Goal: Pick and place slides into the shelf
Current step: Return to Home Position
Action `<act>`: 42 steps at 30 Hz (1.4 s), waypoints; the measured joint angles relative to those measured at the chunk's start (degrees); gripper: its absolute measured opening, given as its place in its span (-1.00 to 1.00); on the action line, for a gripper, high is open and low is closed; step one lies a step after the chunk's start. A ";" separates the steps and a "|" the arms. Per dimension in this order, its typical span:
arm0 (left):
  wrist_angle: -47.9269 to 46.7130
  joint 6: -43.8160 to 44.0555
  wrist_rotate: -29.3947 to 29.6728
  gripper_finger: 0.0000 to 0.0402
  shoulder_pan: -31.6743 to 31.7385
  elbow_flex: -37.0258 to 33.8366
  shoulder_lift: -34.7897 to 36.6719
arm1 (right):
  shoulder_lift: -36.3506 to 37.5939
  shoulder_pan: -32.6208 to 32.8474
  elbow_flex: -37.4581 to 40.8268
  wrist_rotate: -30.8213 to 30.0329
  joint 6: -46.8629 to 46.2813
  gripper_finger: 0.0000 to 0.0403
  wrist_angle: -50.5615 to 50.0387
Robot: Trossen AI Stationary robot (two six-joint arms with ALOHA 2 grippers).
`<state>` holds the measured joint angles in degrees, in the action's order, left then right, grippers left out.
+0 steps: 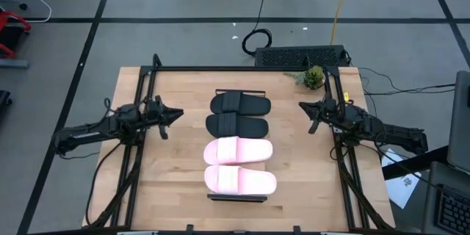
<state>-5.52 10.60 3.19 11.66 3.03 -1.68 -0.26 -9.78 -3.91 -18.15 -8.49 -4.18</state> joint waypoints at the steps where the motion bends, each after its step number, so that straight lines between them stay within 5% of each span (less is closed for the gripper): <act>1: 0.00 0.01 0.15 -0.73 0.00 0.00 -0.22 | -0.14 0.00 0.25 0.03 0.33 -1.00 0.58; 7: -0.10 0.03 0.32 -0.73 0.00 0.00 -1.73 | -0.16 0.00 0.34 0.24 0.12 -1.00 1.21; 17: -0.15 6.42 0.32 -0.73 0.00 0.02 -2.46 | -0.17 0.00 0.53 0.20 -1.09 -1.00 16.10; 42: -0.17 6.11 0.32 -0.73 0.00 0.00 -2.46 | -0.17 0.00 0.53 0.26 -1.09 -1.00 17.61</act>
<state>-5.69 16.71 3.51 11.66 3.03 -4.14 -0.43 -9.78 -3.38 -17.89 -9.58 13.43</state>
